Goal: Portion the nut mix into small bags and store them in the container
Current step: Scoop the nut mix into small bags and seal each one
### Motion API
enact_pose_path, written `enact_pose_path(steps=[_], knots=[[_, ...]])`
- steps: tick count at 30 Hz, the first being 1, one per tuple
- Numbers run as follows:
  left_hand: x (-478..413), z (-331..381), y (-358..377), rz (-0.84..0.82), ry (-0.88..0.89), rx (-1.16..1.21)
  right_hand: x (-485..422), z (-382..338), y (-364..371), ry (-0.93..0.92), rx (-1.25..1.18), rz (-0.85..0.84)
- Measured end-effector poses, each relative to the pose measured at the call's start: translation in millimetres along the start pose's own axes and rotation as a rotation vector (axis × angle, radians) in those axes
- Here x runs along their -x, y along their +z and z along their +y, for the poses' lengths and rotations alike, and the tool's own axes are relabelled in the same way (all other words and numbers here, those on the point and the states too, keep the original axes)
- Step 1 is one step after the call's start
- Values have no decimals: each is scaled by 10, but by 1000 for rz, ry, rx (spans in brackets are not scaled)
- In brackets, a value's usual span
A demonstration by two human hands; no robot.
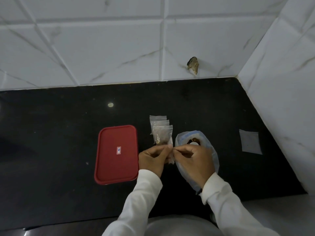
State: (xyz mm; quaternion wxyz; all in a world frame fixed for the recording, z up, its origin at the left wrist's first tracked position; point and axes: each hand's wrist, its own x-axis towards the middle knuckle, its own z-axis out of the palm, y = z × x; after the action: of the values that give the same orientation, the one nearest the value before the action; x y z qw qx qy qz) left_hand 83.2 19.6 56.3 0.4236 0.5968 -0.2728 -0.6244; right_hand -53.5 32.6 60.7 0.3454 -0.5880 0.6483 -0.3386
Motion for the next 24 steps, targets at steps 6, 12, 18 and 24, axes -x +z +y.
enact_pose_path(steps=[6,12,18,24], knots=[[33,43,51,-3,29,-51,-49,25,-81,67,-13,-73],[36,13,112,3,-2,-57,-79,26,-231,-11,-30,-150],[44,-10,164,54,160,-318,-94,40,-230,15,95,-96],[21,40,150,185,393,-716,-154,161,-296,69,243,16]])
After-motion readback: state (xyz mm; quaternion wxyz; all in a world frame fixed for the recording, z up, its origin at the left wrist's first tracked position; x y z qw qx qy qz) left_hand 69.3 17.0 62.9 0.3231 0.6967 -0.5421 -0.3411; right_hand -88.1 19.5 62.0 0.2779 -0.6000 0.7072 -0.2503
